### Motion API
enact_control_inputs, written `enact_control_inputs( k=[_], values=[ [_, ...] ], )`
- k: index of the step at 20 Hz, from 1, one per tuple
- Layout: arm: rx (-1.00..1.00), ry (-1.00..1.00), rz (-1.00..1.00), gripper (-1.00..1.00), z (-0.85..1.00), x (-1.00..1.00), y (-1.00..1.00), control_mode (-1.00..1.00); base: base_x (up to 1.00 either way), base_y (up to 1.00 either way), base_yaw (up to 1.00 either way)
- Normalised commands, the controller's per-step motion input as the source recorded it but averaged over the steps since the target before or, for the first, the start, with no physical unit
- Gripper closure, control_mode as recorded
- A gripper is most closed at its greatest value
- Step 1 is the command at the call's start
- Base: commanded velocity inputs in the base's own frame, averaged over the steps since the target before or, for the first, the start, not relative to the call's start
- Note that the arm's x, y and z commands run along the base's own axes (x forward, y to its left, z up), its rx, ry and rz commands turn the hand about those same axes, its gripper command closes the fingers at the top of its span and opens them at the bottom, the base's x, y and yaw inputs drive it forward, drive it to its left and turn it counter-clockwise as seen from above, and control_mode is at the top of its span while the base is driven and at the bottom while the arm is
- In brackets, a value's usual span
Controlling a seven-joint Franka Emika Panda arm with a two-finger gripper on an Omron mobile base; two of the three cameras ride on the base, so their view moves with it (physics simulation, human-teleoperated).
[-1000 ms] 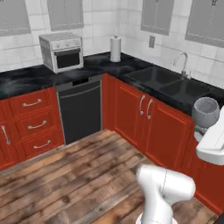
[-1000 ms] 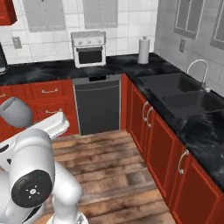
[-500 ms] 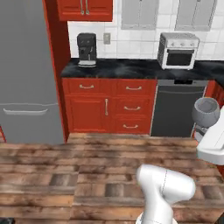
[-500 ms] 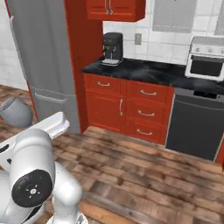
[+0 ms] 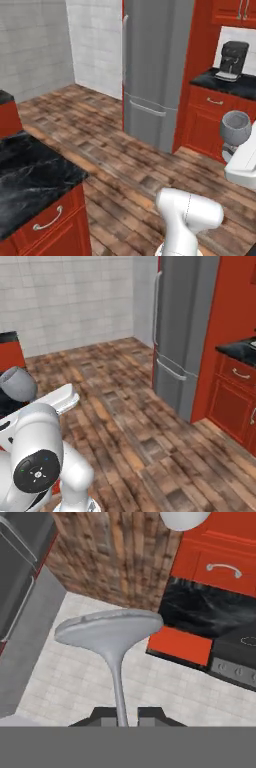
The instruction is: Retrieve the wine glasses from the counter and place one next to each plate.
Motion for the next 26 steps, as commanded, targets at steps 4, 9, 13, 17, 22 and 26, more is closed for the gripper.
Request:
enact_control_inputs(
  k=[4, 9, 13, 17, 22, 26],
  values=[
    [0.0, 0.0, 0.0, 1.0, 0.0, 0.0, 0.0, 1.0, 0.0, 0.0, 1.0],
    [0.0, 0.0, 0.0, 1.0, 0.0, 0.0, 0.0, 1.0, 0.0, 0.0, 1.0],
    [0.0, 0.0, 0.0, 1.0, 0.0, 0.0, 0.0, 1.0, 0.0, 0.0, 1.0],
    [0.0, 0.0, 0.0, 1.0, 0.0, 0.0, 0.0, 1.0, 0.0, -0.04, 1.0],
    [0.0, 0.0, 0.0, 1.0, 0.0, 0.0, 0.0, 1.0, -0.08, -0.63, 0.79],
    [0.0, 0.0, 0.0, 1.0, 0.0, 0.0, 0.0, 1.0, -0.22, -1.0, 0.39]
  ],
)
